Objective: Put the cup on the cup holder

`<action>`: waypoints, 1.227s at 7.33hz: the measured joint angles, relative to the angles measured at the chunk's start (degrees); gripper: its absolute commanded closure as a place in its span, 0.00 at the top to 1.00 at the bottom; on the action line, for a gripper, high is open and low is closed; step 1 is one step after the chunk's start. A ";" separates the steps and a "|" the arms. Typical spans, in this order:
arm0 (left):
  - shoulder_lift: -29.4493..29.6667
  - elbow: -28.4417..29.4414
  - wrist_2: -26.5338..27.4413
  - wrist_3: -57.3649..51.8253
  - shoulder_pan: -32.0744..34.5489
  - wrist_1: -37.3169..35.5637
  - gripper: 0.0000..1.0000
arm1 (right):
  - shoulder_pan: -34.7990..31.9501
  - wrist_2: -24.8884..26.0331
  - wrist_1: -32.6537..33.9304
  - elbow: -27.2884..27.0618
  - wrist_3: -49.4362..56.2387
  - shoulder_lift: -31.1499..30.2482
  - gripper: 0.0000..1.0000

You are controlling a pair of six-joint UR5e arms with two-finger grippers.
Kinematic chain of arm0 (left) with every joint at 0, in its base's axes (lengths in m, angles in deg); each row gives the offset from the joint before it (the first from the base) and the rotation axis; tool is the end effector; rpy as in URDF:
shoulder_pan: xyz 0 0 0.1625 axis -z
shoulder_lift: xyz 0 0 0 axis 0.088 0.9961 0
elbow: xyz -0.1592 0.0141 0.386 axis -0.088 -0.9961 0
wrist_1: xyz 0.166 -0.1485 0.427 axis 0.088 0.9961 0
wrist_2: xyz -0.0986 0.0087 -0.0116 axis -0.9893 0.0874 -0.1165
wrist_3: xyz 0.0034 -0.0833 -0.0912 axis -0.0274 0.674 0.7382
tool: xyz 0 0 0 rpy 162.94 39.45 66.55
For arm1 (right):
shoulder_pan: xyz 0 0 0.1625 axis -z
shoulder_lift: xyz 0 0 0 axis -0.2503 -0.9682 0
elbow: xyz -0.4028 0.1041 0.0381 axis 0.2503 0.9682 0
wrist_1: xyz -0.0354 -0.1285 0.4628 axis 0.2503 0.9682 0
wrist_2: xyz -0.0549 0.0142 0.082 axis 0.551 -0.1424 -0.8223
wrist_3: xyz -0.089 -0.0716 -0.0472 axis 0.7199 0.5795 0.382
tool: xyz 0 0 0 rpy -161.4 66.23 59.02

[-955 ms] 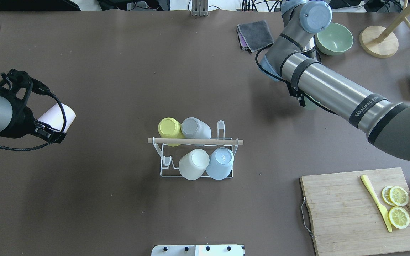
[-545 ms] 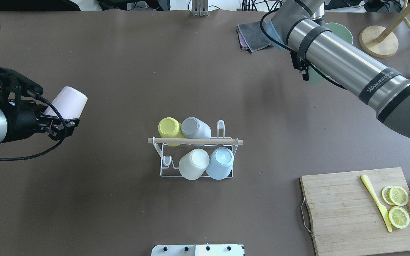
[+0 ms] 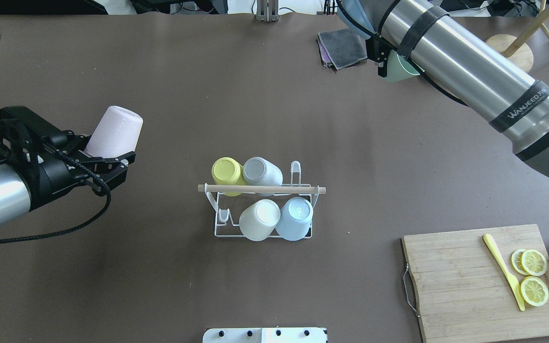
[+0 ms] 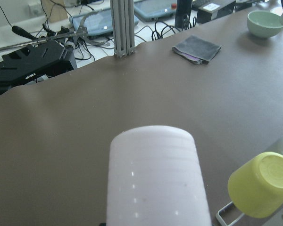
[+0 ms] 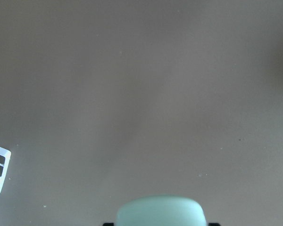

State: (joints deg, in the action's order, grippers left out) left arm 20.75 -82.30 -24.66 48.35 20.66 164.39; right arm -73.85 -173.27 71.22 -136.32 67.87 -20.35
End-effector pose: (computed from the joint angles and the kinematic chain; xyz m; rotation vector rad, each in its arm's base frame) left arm 0.3726 -0.3682 0.2305 1.0653 0.9366 0.1566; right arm -0.4002 -0.7775 0.2482 -0.2893 -0.6931 -0.6606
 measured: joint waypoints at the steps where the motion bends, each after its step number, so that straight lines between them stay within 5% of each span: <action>1: 0.61 0.68 7.06 0.02 -4.08 3.15 0.31 | 0.05 -1.17 -3.31 -3.13 -2.41 -1.36 0.00; 5: 5.42 5.09 30.61 -0.04 -17.66 8.66 0.30 | 0.94 -4.12 -23.81 -15.63 -14.81 -9.50 0.00; 9: 9.46 7.08 44.23 0.15 -26.85 8.76 0.30 | 2.45 -3.92 -48.20 -20.62 -23.35 -17.22 0.00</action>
State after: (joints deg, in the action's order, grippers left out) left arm 30.21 -75.22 19.57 48.50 -6.19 173.15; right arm -71.40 -177.19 23.01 -156.94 44.52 -37.56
